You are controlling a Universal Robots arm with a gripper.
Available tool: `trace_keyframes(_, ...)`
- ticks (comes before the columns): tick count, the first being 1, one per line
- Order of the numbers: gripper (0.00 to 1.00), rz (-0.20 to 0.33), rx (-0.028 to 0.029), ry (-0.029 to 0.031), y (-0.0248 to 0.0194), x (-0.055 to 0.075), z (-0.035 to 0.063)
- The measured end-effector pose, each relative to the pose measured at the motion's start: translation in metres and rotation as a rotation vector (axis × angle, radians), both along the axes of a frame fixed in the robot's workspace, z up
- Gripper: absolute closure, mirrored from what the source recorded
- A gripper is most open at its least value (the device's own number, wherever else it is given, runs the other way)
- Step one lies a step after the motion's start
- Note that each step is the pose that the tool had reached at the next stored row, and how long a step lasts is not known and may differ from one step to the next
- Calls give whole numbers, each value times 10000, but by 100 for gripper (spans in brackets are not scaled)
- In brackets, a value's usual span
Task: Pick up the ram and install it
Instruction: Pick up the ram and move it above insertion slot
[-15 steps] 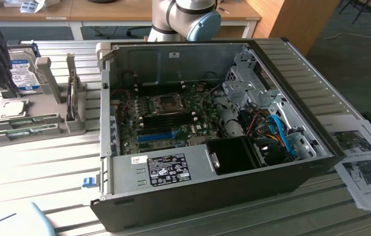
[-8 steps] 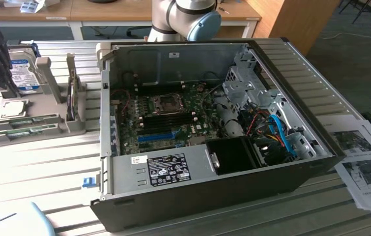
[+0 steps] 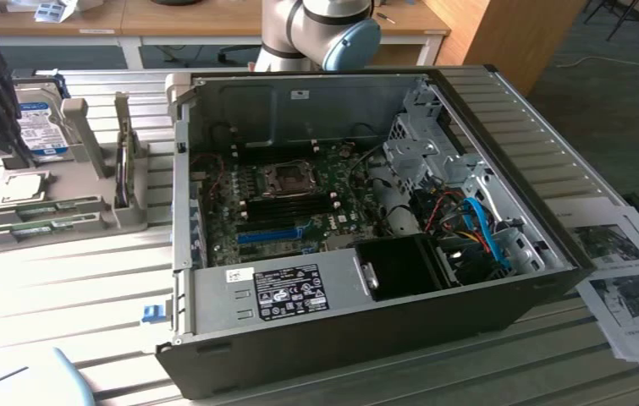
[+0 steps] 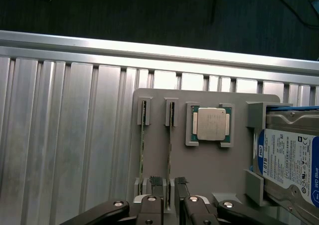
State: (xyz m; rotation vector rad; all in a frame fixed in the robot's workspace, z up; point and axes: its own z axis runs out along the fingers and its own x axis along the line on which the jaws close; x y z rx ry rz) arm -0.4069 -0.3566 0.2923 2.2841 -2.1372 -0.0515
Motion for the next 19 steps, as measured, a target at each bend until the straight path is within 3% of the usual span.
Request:
trace_keyframes(3, 76, -1, 0, 1, 0, 0, 0)
trace_keyframes(4, 69, 0, 0, 0, 0, 0, 0)
trace_keyframes(9, 69, -1, 3, -3, 0, 0, -13)
trace_keyframes(10, 69, -1, -1, -2, 0, 0, -204)
trace_keyframes(19, 69, -1, 1, -4, -8, 0, -205)
